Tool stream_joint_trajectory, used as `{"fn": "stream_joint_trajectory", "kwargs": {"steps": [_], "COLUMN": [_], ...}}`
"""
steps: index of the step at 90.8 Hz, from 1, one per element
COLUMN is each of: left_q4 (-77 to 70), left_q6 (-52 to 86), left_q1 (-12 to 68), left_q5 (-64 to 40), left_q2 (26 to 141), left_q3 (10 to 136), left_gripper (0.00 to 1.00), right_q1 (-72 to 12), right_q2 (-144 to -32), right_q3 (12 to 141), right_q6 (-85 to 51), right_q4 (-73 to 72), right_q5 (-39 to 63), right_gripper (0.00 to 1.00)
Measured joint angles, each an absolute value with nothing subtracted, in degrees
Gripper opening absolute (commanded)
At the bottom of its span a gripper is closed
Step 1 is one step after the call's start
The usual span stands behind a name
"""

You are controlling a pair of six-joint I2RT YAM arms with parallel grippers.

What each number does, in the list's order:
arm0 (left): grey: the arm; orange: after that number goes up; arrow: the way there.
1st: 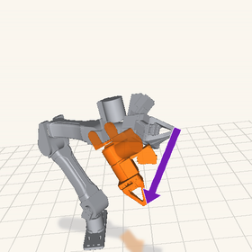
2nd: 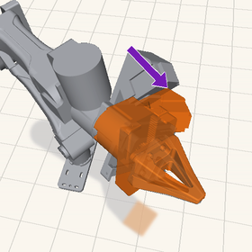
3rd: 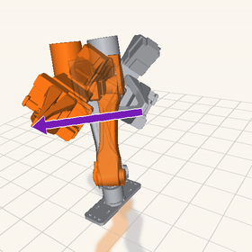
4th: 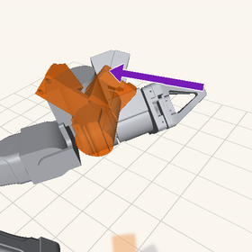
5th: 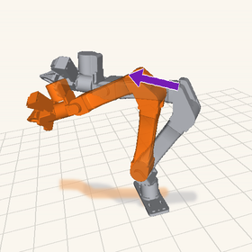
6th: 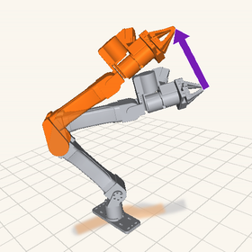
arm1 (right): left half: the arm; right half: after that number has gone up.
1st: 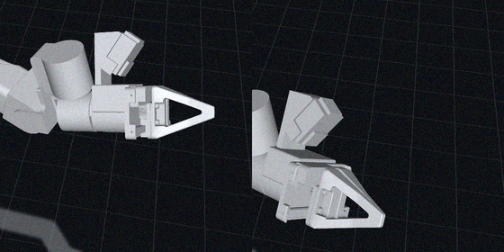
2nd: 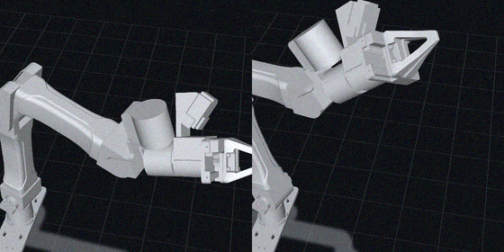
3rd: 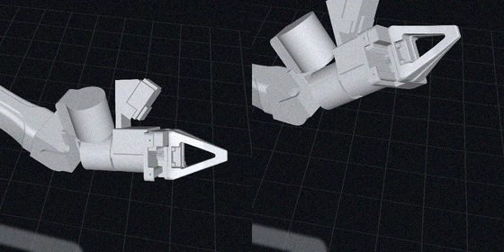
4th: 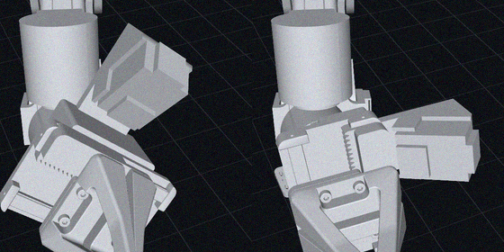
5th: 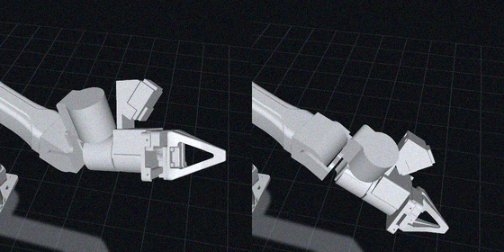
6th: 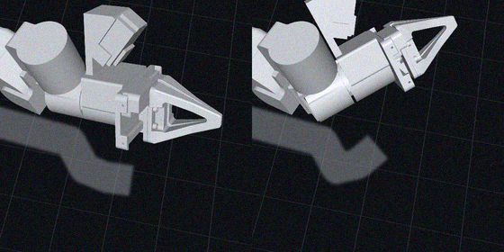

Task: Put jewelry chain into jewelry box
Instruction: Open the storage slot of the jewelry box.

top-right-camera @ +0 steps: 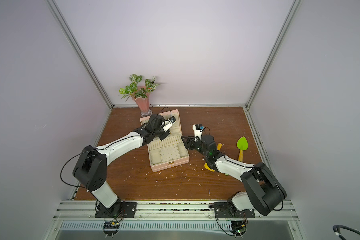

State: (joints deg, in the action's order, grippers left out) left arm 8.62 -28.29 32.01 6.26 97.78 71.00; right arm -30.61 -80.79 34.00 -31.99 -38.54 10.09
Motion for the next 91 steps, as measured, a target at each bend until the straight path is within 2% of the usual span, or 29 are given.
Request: {"fn": "stream_joint_trajectory", "kwargs": {"steps": [33, 69, 91], "left_q4": [12.3, 13.8, 14.2], "left_q6": [-28.6, -28.5, -28.5], "left_q1": [33.2, 33.2, 33.2], "left_q5": [10.6, 12.9, 14.7], "left_q2": [100.0, 100.9, 102.2], "left_q3": [73.3, 73.3, 73.3], "left_gripper": [0.35, 0.28, 0.17], "right_q1": [-29.8, -29.5, -29.3], "right_q2": [-80.8, -80.8, -80.8], "right_q3": [33.2, 32.4, 32.4], "right_q6": [-32.1, -32.1, -32.1], "right_q4": [-39.9, -40.6, -40.6], "right_q5": [10.6, 11.5, 11.5], "right_gripper": [0.58, 0.58, 0.58]}}
